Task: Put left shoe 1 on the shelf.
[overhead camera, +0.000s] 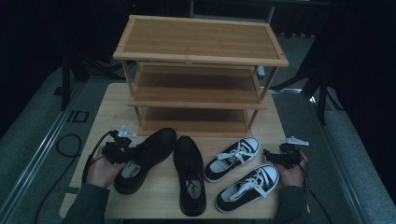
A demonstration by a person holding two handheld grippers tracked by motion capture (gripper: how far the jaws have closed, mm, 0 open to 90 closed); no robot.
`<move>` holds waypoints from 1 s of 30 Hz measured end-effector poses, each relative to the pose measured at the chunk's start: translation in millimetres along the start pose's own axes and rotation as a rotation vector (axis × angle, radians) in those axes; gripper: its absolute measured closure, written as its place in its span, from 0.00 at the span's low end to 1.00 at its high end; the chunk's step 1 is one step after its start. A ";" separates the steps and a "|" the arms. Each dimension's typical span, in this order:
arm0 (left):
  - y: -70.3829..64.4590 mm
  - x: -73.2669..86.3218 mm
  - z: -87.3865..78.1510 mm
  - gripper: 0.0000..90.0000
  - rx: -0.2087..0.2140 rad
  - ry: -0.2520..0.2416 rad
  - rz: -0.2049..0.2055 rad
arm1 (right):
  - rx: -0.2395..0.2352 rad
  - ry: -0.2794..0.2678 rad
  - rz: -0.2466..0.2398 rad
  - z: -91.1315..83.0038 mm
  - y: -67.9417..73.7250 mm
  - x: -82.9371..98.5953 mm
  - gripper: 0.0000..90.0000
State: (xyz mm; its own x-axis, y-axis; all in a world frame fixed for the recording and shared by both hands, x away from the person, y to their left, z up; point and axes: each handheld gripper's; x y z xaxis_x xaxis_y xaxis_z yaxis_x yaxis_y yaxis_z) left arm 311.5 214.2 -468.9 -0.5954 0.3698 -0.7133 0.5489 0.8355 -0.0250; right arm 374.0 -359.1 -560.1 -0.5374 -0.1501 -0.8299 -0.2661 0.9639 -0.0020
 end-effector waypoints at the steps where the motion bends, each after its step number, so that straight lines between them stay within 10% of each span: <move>1: 0.5 -1.0 0.4 0.98 -0.002 -0.003 -0.002 | 0.000 0.000 0.000 0.0 0.0 0.0 0.13; 30: 13.4 -36.4 39.6 0.98 -0.064 -0.049 -0.129 | 0.000 0.000 0.000 0.0 0.0 0.0 0.13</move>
State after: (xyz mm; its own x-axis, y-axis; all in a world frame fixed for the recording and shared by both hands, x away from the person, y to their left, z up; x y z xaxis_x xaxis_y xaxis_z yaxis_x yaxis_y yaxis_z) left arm 363.8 195.8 -471.1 -0.6284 0.2385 -0.7404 0.4299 0.8997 -0.0751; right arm 374.0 -359.1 -560.1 -0.5375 -0.1503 -0.8297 -0.2664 0.9639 -0.0020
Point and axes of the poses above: each handheld gripper's, and its own axes: z roughly forward along the jaws, x roughly out of its underside, y roughly to its left, and after that the axes turned 10 degrees about -y, right-handed
